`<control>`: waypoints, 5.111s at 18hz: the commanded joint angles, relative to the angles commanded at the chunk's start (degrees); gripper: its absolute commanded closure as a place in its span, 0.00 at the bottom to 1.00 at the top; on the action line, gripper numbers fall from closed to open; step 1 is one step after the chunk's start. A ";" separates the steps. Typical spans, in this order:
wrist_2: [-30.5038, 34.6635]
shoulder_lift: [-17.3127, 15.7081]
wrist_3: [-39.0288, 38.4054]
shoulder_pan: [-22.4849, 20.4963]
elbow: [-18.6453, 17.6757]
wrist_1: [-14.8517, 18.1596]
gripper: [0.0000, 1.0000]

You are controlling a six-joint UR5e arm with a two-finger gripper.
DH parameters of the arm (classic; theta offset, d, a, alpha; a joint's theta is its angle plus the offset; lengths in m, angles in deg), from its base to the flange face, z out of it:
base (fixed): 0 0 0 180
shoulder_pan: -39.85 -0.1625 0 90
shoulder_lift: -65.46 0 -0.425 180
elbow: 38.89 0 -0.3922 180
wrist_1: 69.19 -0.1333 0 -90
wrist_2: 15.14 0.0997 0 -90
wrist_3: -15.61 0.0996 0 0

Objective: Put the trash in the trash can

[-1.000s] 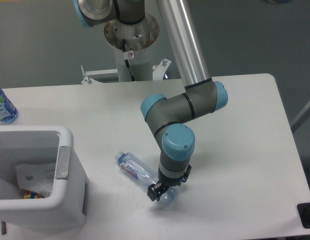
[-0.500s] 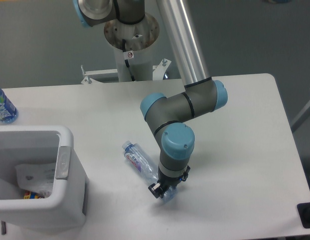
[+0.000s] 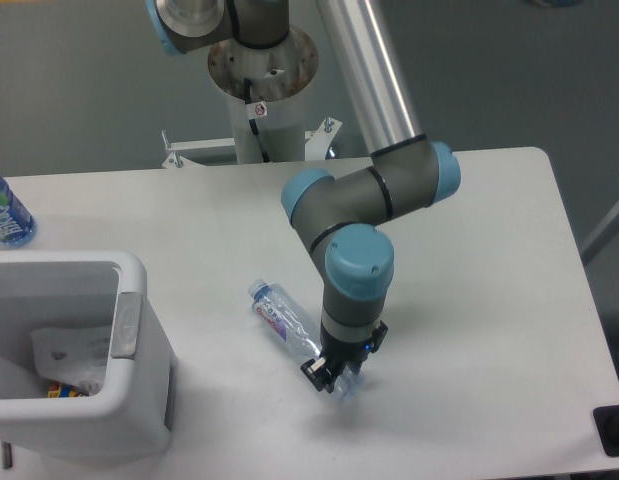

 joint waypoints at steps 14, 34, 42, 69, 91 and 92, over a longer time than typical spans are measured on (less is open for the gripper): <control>-3.87 -6.25 -2.37 1.65 10.73 -8.60 0.45; -3.96 -10.82 -1.50 15.98 17.76 -17.49 0.45; -3.87 -8.10 7.01 22.66 15.13 -17.49 0.47; -2.12 -11.52 7.99 17.14 11.09 -16.96 0.00; 13.53 -21.71 55.08 3.78 0.18 8.60 0.00; 13.97 -22.24 57.37 3.08 0.09 10.09 0.00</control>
